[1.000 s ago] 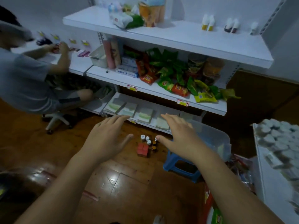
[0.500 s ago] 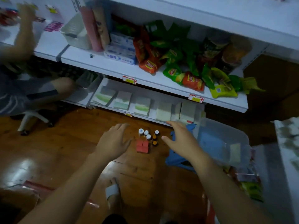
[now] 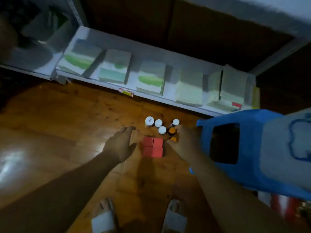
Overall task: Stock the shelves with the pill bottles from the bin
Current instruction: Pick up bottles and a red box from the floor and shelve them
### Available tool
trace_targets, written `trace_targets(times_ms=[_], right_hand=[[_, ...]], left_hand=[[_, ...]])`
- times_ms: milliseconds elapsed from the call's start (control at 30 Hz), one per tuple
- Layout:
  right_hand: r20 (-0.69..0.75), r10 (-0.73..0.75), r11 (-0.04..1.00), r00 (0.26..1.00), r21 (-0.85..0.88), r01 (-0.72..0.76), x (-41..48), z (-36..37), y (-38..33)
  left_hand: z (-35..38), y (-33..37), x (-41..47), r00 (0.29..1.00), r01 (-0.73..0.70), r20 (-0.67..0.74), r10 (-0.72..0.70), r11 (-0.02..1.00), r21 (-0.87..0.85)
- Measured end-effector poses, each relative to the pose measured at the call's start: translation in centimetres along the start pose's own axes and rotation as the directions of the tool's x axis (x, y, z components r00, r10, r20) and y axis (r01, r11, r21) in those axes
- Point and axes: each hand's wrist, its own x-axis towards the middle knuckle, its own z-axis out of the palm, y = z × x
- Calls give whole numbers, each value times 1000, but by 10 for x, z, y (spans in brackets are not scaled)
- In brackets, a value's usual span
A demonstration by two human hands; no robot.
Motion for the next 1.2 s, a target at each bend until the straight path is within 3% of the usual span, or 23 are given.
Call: trace_targets(times_ms=[300, 533, 667, 767, 867, 1033, 1200], right_hand=[[-89, -150, 965, 985, -228, 127, 171, 153, 76], [-138, -247, 906, 959, -383, 178, 206, 204, 93], [-129, -195, 915, 972, -379, 134, 200, 193, 89], [-111, -153, 969, 982, -214, 126, 175, 153, 80], [-155, -176, 961, 972, 185, 204, 132, 86, 60], [-336, -184, 797, 924, 500, 340, 43, -49, -18], [-469, -89, 543, 879, 717, 437, -61, -201, -102]], left_hand=[[153, -59, 209, 995, -16, -102, 8, 997, -73], [192, -62, 257, 995, 5, -97, -25, 979, -204], [184, -68, 249, 992, -27, -128, -16, 944, -328], [145, -64, 224, 988, -83, -156, 6, 867, -491], [76, -40, 180, 981, -134, -195, -2, 716, -685], [-72, 44, 81, 983, -171, -186, 0, 384, -907], [-226, 137, -20, 960, -277, -252, 120, 301, -913]])
